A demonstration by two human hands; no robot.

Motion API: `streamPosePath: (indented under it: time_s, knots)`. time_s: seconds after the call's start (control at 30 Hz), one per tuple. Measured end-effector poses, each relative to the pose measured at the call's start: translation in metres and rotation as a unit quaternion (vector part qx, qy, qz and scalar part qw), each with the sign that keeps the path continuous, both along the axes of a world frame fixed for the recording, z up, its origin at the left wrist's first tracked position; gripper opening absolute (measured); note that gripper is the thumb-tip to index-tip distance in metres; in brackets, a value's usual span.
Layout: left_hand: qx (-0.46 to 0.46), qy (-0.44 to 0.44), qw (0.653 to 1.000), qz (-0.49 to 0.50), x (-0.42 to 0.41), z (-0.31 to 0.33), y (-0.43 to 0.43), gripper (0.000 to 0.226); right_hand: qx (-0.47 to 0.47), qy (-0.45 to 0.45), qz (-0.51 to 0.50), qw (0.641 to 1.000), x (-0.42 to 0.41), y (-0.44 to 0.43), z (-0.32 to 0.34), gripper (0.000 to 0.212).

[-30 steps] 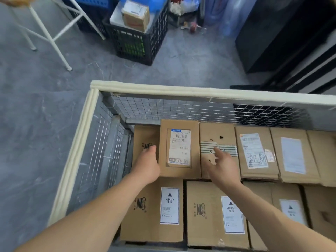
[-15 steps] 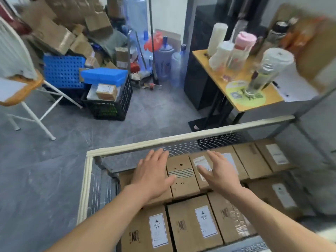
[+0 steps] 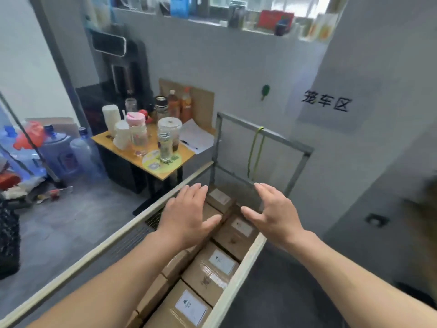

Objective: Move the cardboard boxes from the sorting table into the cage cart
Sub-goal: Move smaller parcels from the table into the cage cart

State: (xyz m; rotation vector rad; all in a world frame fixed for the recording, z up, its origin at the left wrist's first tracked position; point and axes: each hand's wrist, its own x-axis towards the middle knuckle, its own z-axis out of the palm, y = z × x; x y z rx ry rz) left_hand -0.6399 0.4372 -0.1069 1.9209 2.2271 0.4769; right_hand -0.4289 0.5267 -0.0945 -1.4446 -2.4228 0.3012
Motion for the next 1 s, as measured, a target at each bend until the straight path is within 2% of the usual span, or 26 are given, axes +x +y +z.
streamPosePath:
  time_s: [0.27, 0.47, 0.73, 1.0]
  knots:
    - [0.049, 0.016, 0.988, -0.148, 0.173, 0.050, 0.061, 0.084, 0.026, 0.011, -0.170, 0.985, 0.189, -0.014, 0.042, 0.082]
    - [0.055, 0.007, 0.969, -0.240, 0.318, 0.070, 0.077, 0.085, 0.038, 0.025, -0.282, 0.958, 0.335, -0.044, 0.053, 0.082]
    - [0.049, 0.007, 0.937, -0.346, 0.488, 0.087, 0.079, 0.082, 0.040, 0.046, -0.388, 0.920, 0.500, -0.085, 0.048, 0.082]
    - [0.045, -0.001, 0.906, -0.420, 0.626, 0.088, 0.072, 0.083, 0.050, 0.054, -0.472, 0.878, 0.623, -0.134, 0.055, 0.079]
